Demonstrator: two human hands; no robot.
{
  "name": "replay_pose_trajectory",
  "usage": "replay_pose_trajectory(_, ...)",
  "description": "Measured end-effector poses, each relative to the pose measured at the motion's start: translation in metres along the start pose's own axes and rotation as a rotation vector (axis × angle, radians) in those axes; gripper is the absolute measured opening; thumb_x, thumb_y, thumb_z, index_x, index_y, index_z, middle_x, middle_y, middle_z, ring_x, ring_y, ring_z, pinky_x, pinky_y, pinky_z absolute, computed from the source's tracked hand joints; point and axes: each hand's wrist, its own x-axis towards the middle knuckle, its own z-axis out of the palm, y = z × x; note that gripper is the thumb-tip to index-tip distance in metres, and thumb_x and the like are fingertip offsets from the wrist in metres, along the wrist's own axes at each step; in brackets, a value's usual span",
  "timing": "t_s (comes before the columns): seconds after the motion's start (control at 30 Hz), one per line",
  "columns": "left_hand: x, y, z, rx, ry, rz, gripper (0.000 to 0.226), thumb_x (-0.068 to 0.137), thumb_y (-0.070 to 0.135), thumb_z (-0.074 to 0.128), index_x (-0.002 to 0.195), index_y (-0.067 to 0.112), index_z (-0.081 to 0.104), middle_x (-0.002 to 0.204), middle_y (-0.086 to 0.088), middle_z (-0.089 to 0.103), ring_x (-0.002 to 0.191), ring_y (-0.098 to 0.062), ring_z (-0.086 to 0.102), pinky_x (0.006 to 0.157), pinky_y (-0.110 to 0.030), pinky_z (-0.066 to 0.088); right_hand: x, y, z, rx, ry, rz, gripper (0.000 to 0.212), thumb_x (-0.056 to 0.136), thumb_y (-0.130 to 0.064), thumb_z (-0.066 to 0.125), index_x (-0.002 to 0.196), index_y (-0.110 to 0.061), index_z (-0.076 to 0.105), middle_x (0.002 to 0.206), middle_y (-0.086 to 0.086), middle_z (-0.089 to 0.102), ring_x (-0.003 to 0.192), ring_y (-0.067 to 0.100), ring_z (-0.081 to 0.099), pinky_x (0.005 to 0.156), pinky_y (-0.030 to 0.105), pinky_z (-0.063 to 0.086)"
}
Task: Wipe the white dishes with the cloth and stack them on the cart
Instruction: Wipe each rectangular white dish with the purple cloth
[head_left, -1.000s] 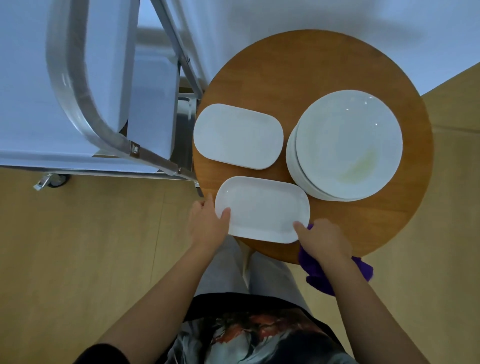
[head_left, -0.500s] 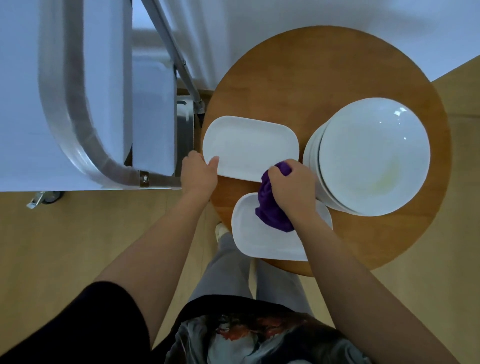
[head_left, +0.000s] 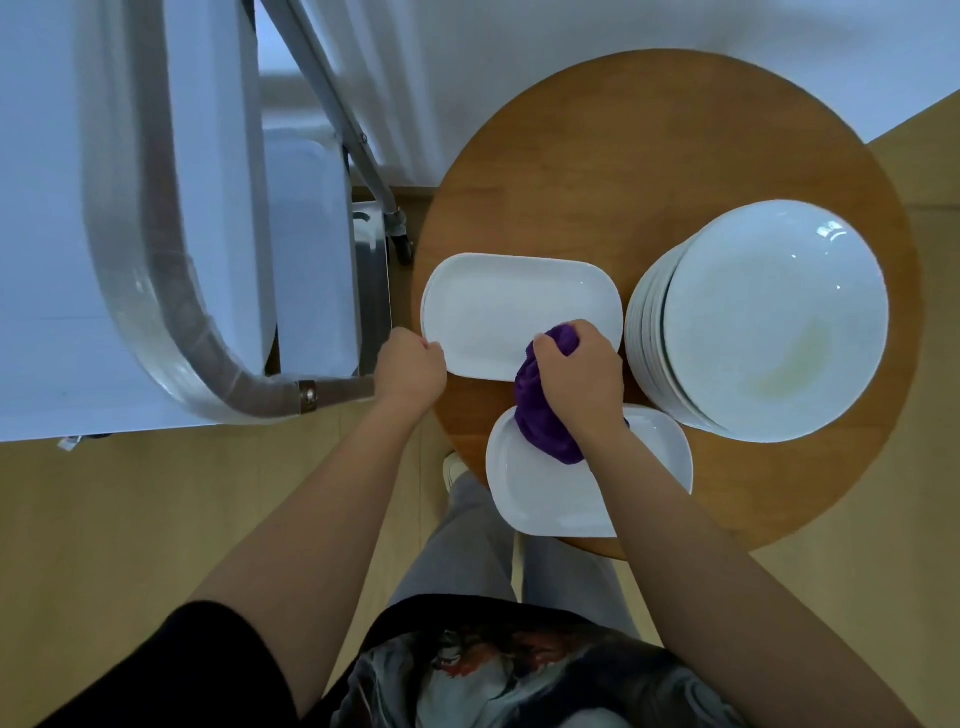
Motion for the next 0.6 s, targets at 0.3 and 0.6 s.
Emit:
replay_pose_trajectory(0.3, -0.011, 0.01, -0.009, -0.373, 0.001, 0.034, 0.006, 0.097, 0.025, 0.045, 0.099, 0.019, 0.044, 0.084, 0.005, 0.049, 0.08, -0.012, 0.051, 0.057, -0.019, 0.04, -0.006, 0.001, -0.006, 0.186, 0.05, 0.042, 0.021, 0.09, -0.036, 0.055, 0.106, -0.023, 0.052, 0.092, -0.011, 0.054, 0.083, 0.008, 0.052, 0.056, 0.01, 0.034)
replay_pose_trajectory(0.6, -0.049, 0.046, -0.014, -1.071, -0.2, -0.218, 0.031, 0.098, 0.053, 0.031, 0.099, 0.033, 0.055, 0.105, 0.0, 0.067, 0.097, -0.022, 0.066, 0.081, -0.041, 0.058, -0.041, -0.038, -0.069, 0.657, 0.132, -0.078, 0.03, 0.084, -0.022, 0.055, 0.108, -0.04, 0.05, 0.094, -0.025, 0.055, 0.087, 0.004, 0.058, 0.058, 0.015, 0.048)
